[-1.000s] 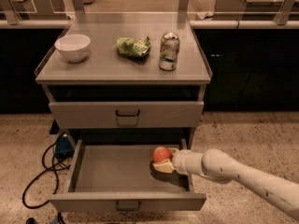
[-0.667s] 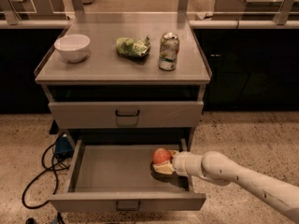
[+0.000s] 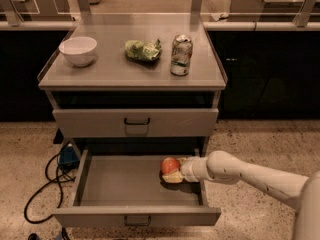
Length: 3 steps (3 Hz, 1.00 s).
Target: Place apple into middle drawer
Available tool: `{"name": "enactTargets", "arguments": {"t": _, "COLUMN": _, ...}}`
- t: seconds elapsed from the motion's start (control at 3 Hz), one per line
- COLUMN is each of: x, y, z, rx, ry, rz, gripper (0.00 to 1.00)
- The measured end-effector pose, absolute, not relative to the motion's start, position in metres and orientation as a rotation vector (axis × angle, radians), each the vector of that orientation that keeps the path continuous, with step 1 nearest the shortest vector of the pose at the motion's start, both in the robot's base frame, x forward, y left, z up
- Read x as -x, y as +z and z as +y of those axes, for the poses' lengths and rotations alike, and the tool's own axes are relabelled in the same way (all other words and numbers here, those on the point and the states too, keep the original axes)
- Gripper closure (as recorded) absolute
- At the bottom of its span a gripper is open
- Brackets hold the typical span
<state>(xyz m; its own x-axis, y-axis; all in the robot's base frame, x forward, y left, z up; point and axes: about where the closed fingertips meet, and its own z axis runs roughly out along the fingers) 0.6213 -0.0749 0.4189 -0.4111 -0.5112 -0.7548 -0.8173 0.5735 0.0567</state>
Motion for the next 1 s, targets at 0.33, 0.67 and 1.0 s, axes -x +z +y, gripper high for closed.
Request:
{"name": "enactTargets", "arguments": {"t": 0.33, "x": -0.63, "y": 0.382, "z": -0.066, "rx": 1.082, "ry": 0.602, "rz": 2.135, "gripper": 1.0}}
{"name": "enactTargets", "arguments": {"t": 0.67, "x": -0.63, "y": 0.381, "z": -0.066, "rx": 1.082, "ry": 0.602, "rz": 2.136, "gripper": 1.0}}
{"name": "enactTargets", "arguments": {"t": 1.0, "x": -0.627, "y": 0.348, "z": -0.064, "rx": 1.055, "ry": 0.633, "rz": 2.196, "gripper": 1.0}}
